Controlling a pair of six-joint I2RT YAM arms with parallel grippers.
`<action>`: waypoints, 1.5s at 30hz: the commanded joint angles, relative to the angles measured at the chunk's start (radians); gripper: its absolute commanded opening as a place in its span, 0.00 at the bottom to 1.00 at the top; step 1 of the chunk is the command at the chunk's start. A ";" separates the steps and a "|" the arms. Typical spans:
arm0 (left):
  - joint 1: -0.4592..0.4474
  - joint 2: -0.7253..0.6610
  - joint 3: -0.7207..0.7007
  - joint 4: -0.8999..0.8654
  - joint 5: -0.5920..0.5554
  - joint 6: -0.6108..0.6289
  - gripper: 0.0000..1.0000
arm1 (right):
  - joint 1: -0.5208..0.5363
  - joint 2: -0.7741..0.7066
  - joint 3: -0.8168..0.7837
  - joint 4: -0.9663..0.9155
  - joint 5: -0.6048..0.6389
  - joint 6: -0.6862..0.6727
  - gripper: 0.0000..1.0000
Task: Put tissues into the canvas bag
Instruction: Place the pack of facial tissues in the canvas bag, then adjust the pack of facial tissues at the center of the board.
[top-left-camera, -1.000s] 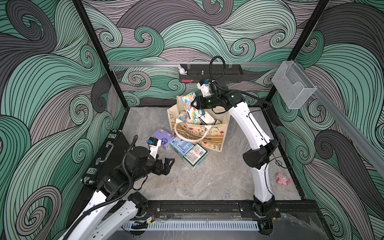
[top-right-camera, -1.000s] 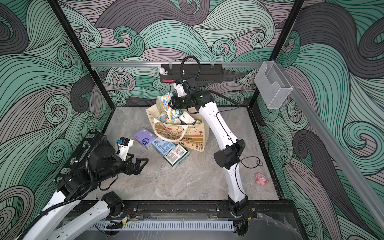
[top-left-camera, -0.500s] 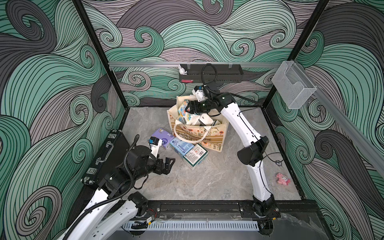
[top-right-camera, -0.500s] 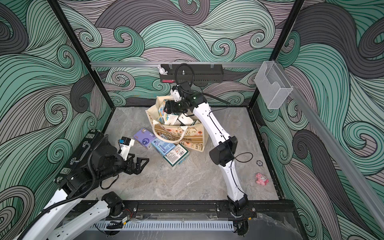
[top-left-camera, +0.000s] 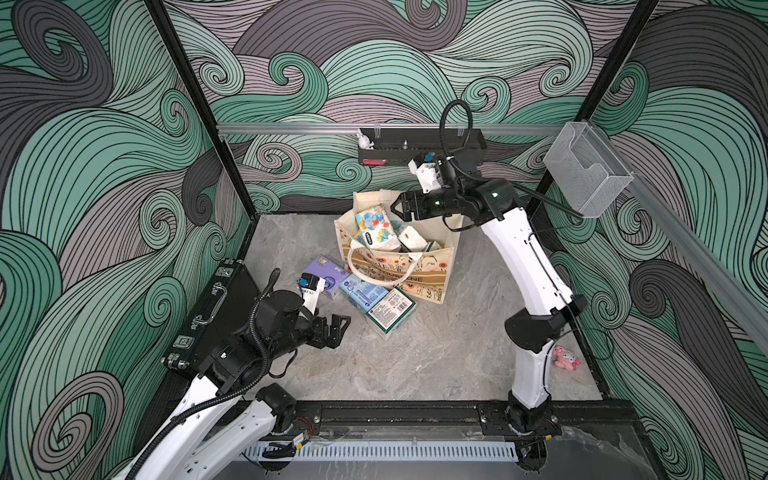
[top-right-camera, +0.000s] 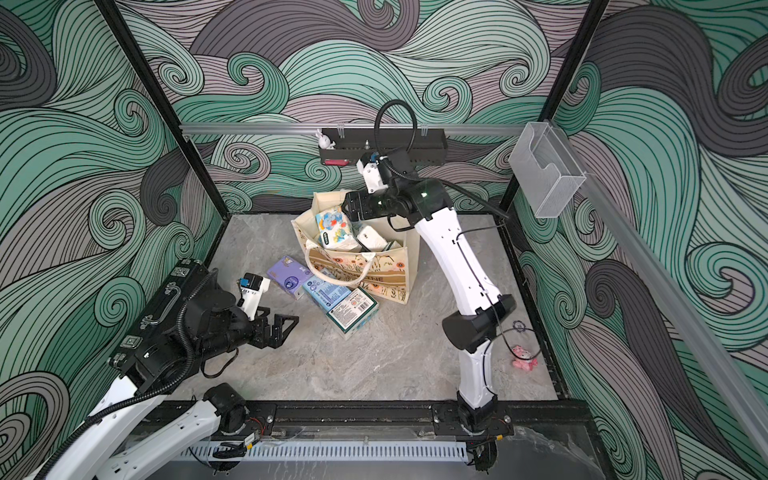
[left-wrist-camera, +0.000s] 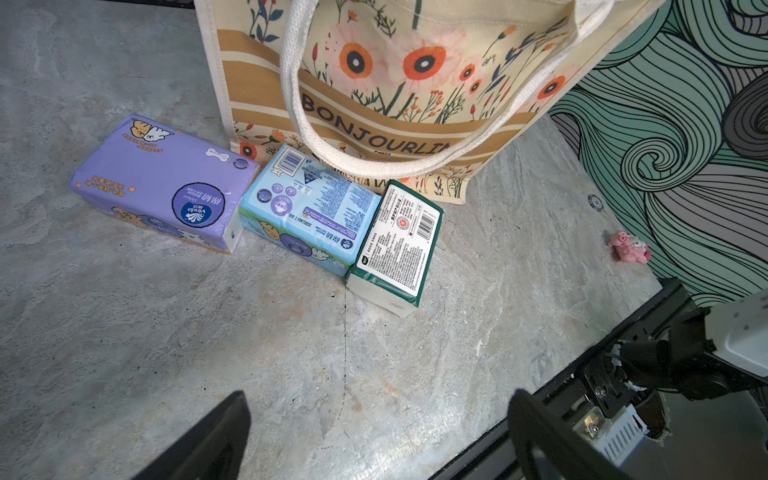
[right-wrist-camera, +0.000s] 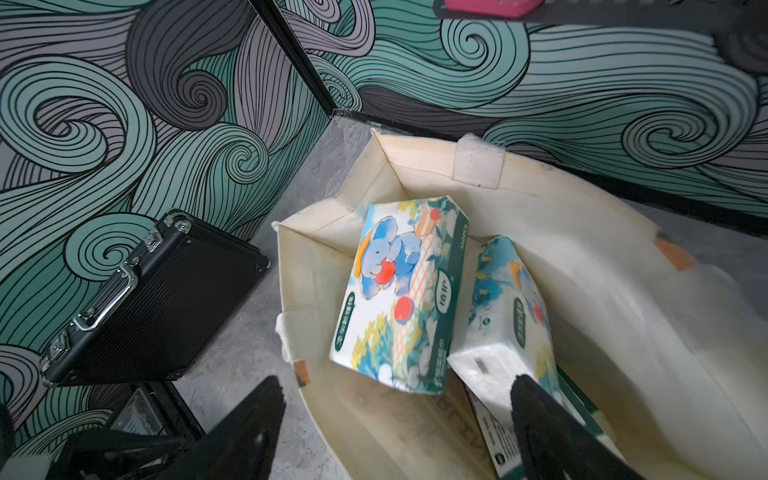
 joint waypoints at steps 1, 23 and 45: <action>0.008 0.030 0.001 -0.003 -0.026 0.004 0.99 | 0.000 -0.114 -0.123 -0.012 0.083 -0.066 0.87; 0.059 0.938 0.332 0.047 0.224 -0.023 0.74 | -0.127 -1.002 -1.604 0.529 -0.163 0.170 0.88; -0.093 1.009 0.146 0.364 0.294 -0.264 0.71 | -0.169 -1.007 -1.892 0.775 -0.300 0.254 0.87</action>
